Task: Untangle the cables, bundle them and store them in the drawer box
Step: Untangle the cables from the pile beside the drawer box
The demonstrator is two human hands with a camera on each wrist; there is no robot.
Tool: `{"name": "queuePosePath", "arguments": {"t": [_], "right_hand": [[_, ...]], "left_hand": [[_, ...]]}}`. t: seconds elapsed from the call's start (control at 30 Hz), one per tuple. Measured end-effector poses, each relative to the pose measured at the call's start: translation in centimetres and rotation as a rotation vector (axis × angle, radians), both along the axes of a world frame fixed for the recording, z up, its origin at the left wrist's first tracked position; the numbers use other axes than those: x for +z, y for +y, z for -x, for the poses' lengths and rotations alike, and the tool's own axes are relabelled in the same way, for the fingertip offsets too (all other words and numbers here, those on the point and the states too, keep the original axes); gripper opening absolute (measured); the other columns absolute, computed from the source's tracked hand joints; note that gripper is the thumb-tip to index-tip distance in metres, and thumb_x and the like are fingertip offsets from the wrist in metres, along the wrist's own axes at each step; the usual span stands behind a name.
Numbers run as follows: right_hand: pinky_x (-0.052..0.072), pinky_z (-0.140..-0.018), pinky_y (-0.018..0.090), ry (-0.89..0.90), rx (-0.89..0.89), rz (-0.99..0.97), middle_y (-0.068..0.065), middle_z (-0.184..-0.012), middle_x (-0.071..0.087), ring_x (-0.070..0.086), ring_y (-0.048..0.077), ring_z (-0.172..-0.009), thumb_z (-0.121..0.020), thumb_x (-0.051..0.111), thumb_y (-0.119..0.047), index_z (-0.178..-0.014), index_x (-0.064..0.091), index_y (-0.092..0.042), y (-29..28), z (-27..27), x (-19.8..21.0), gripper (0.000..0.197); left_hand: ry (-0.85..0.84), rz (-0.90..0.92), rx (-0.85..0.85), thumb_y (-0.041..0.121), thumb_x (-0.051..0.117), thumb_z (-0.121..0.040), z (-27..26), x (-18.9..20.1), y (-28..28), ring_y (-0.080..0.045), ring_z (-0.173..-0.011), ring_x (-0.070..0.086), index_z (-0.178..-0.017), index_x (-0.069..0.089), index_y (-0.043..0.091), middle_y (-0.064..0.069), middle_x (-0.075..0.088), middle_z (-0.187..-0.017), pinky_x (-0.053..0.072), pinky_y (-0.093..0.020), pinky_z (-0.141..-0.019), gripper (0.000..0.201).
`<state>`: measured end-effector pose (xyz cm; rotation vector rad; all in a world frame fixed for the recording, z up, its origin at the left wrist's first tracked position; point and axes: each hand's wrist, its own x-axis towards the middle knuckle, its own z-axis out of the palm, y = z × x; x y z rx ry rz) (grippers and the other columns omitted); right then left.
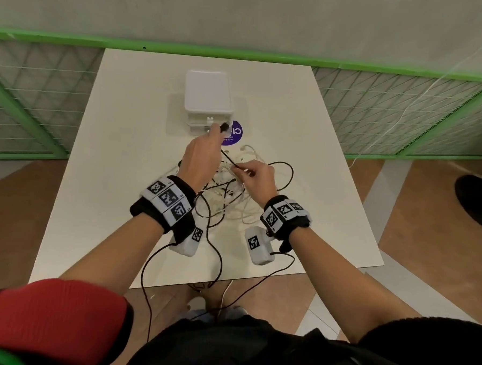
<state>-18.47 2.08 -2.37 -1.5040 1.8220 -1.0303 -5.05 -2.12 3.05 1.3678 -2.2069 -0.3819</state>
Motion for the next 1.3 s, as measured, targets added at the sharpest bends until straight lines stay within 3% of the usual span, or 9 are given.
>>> {"name": "queuePosePath", "arguments": {"t": [0.1,0.3,0.47,0.63,0.73,0.83,1.03,1.17,1.3], "right_hand": [[0.038,-0.069,0.018,0.099,-0.031,-0.098,0.006,-0.096,0.072,0.062,0.017,-0.084,-0.084,0.067,-0.031,-0.095,0.074,-0.014,-0.2,1.2,-1.2,0.022],[0.050,-0.080,0.035,0.180,-0.043,-0.168,0.007,-0.100,0.073,0.065,0.023,-0.092,-0.085,0.065,-0.031,-0.096,0.074,-0.013,-0.5,2.0,-0.6,0.023],[0.051,-0.073,0.034,0.401,0.029,-0.270,0.012,-0.090,0.073,0.064,0.030,-0.085,-0.091,0.054,-0.030,-0.098,0.073,-0.013,-1.0,1.7,-0.3,0.026],[0.047,-0.070,0.037,0.504,0.146,-0.199,0.013,-0.082,0.071,0.062,0.032,-0.079,-0.091,0.051,-0.024,-0.091,0.072,-0.008,-1.4,-0.1,1.1,0.027],[0.036,-0.064,0.033,0.501,0.160,-0.146,0.016,-0.083,0.069,0.059,0.034,-0.079,-0.087,0.052,-0.014,-0.084,0.070,-0.005,-1.3,-0.6,1.9,0.021],[0.044,-0.071,0.034,0.363,0.129,-0.076,0.013,-0.085,0.071,0.062,0.028,-0.082,-0.085,0.059,-0.015,-0.089,0.073,-0.008,-0.7,-0.9,1.9,0.016],[0.049,-0.071,0.035,0.280,0.083,-0.123,0.006,-0.077,0.069,0.062,0.026,-0.077,-0.080,0.062,-0.020,-0.077,0.067,-0.009,-0.6,-1.5,1.8,0.012],[0.041,-0.065,0.030,0.404,0.128,-0.273,0.013,-0.079,0.067,0.060,0.030,-0.078,-0.087,0.056,-0.019,-0.069,0.058,-0.007,0.6,-0.3,-0.2,0.022],[0.048,-0.073,0.034,0.312,0.023,-0.276,0.017,-0.075,0.069,0.064,0.031,-0.075,-0.089,0.056,-0.020,-0.080,0.070,-0.002,0.2,0.5,-0.8,0.024]], "left_hand": [[0.269,-0.005,0.075,0.017,0.029,-0.102,-0.6,2.1,-0.3,-0.036,-0.064,0.056,-0.109,0.046,-0.004,-0.018,0.059,-0.080,0.038,-0.037,-0.051,0.027],[0.364,-0.024,0.208,0.014,0.030,-0.102,-1.5,0.5,-0.9,-0.019,-0.049,0.041,-0.101,0.047,-0.004,-0.002,0.048,-0.064,0.027,-0.020,-0.045,0.025],[-0.264,-0.069,0.295,-0.004,0.037,-0.090,-2.0,-1.0,-1.8,-0.033,-0.102,0.054,-0.115,0.050,-0.001,-0.017,0.050,-0.123,0.028,-0.046,-0.098,0.028],[-0.450,0.114,-0.053,0.002,0.037,-0.090,1.6,-1.5,-0.2,-0.023,-0.113,0.054,-0.120,0.046,0.007,-0.007,0.058,-0.116,0.016,-0.046,-0.114,0.031],[-0.449,-0.035,-0.120,0.004,0.035,-0.093,2.4,-2.4,0.4,-0.029,-0.098,0.062,-0.113,0.043,0.005,-0.009,0.065,-0.102,0.033,-0.040,-0.101,0.022],[-0.355,-0.100,-0.107,0.004,0.036,-0.096,1.9,-2.4,-0.1,-0.038,-0.094,0.061,-0.112,0.044,0.000,-0.018,0.064,-0.103,0.040,-0.038,-0.073,0.019],[-0.156,-0.037,-0.047,0.007,0.031,-0.099,1.3,-1.9,-0.8,-0.040,-0.084,0.058,-0.114,0.045,-0.003,-0.025,0.061,-0.096,0.034,-0.035,-0.066,0.022],[0.291,-0.115,0.152,0.015,0.029,-0.102,0.4,0.8,-2.9,-0.020,-0.062,0.048,-0.107,0.047,-0.002,-0.013,0.055,-0.083,0.035,-0.030,-0.051,0.025],[0.356,-0.076,0.139,0.018,0.029,-0.102,0.6,2.7,-2.6,-0.014,-0.053,0.038,-0.105,0.046,-0.001,-0.007,0.049,-0.075,0.025,-0.026,-0.046,0.026]]}}
